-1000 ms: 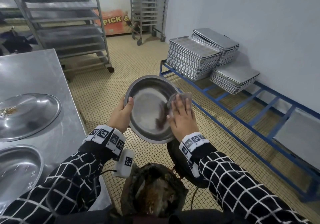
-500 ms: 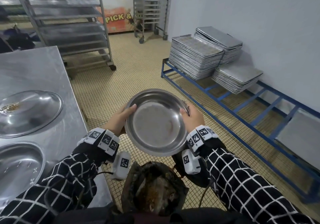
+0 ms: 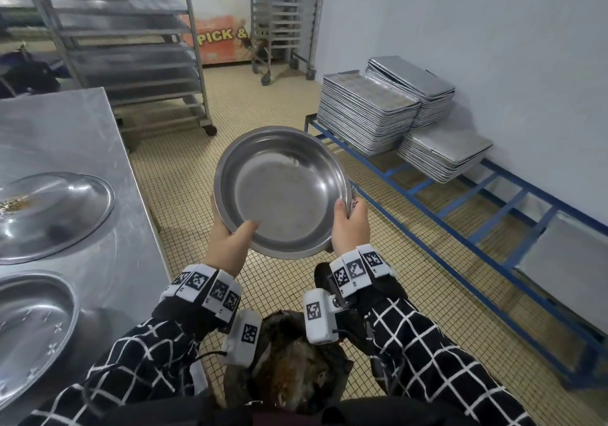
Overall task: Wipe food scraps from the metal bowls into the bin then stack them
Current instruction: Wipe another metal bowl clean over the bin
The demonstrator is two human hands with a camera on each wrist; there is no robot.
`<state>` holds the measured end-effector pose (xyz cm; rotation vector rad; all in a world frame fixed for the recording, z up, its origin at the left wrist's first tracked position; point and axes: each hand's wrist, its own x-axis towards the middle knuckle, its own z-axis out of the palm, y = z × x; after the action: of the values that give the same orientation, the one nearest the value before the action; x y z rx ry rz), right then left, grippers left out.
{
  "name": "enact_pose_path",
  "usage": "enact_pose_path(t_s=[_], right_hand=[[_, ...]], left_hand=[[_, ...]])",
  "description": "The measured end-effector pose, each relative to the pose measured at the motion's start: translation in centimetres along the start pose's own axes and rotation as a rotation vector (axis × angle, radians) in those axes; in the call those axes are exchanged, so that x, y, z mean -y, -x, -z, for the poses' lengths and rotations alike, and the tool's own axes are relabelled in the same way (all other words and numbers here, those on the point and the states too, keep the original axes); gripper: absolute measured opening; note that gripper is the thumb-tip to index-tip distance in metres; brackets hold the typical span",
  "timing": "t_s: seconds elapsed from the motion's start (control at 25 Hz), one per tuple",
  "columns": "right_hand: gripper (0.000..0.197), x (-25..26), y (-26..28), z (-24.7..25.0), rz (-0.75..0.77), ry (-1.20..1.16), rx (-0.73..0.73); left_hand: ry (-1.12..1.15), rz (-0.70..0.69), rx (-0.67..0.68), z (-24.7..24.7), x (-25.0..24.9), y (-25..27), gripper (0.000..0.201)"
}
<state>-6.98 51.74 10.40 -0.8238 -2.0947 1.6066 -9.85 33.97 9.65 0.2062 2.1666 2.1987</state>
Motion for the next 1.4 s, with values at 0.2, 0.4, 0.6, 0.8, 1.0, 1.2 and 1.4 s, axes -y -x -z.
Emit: enact_pose_path(t_s=[0.2, 0.4, 0.6, 0.8, 1.0, 1.2, 1.4], right_hand=[[0.027, -1.0, 0.3, 0.6, 0.058, 0.019, 0.037], [0.028, -1.3, 0.9, 0.4, 0.122, 0.048, -0.162], [0.029, 0.0, 2.6, -1.0, 0.318, 0.109, 0.056], [0.041, -0.3, 5.8, -4.3, 0.7, 0.394, 0.566], [0.071, -2.6, 3.2, -2.3, 0.828, 0.941, 0.643], [0.052, -3.3, 3.6, -3.1, 0.618, 0.598, 0.678], [0.063, -3.6, 3.6, -2.6, 0.727, 0.815, 0.572]], left_hand=[[0.096, 0.052, -0.137, 1.3, -0.1, -1.5, 0.021], [0.077, 0.064, -0.104, 2.1, -0.2, -2.6, 0.025], [0.011, 0.028, -0.045, 1.8, -0.4, -2.9, 0.038], [-0.033, -0.061, 0.009, 1.2, -1.0, -3.1, 0.034], [-0.034, -0.092, 0.042, 2.2, -1.0, -3.7, 0.035], [-0.089, -0.12, 0.117, 1.8, -0.5, -4.1, 0.052], [-0.076, -0.133, 0.11, 1.6, -0.5, -4.7, 0.047]])
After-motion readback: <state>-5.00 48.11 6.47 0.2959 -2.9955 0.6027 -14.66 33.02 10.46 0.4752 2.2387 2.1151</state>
